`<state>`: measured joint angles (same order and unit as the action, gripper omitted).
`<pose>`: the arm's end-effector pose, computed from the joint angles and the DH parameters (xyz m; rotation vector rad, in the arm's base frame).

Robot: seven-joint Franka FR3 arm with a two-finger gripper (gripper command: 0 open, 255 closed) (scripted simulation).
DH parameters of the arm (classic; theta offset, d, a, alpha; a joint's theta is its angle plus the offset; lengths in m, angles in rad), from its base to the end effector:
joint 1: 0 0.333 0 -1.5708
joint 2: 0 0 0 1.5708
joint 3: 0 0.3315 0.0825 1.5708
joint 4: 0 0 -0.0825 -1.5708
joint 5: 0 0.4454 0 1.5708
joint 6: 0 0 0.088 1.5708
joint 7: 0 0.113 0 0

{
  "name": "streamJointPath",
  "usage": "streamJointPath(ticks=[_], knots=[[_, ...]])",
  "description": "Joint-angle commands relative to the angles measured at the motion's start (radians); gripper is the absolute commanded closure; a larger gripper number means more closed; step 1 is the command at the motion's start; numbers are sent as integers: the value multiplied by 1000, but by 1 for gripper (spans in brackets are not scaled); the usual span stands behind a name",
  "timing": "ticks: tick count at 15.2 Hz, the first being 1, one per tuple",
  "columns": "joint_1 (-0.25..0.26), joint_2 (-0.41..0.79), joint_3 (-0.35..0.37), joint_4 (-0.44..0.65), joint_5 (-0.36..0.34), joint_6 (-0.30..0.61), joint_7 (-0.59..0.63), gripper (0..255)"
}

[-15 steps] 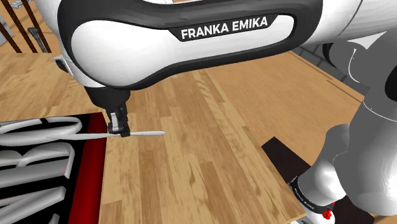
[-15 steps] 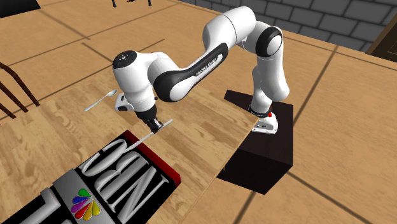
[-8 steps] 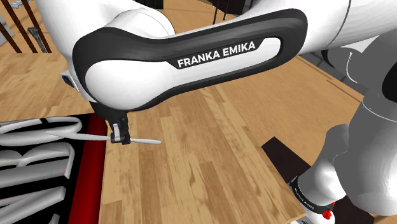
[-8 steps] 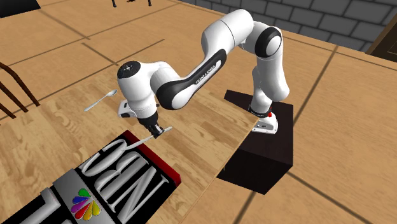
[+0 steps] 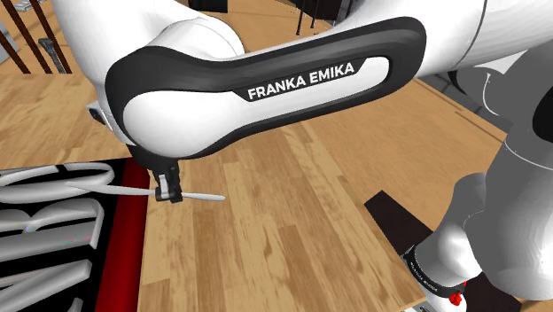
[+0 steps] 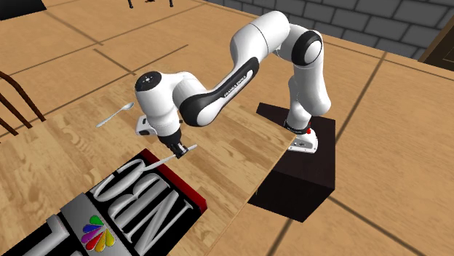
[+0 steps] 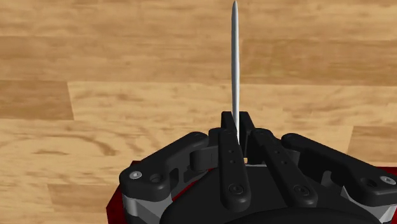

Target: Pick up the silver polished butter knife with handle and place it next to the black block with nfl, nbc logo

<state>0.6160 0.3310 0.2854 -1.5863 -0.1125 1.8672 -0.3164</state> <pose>0.4657 0.5413 0.4369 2.5367 1.8103 -0.0470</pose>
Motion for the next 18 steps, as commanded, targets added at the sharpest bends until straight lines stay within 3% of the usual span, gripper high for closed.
streamJointPath(ticks=[1, 6, 10, 18], knots=[[-1, 6, -2, -8, 0, 0, 0, 0], [-1, 7, -2, -8, -1, 1, 0, 0], [5, 2, 2, 113, 3, -124, -5, 0], [5, 2, 2, 113, 3, -124, -5, 0]])
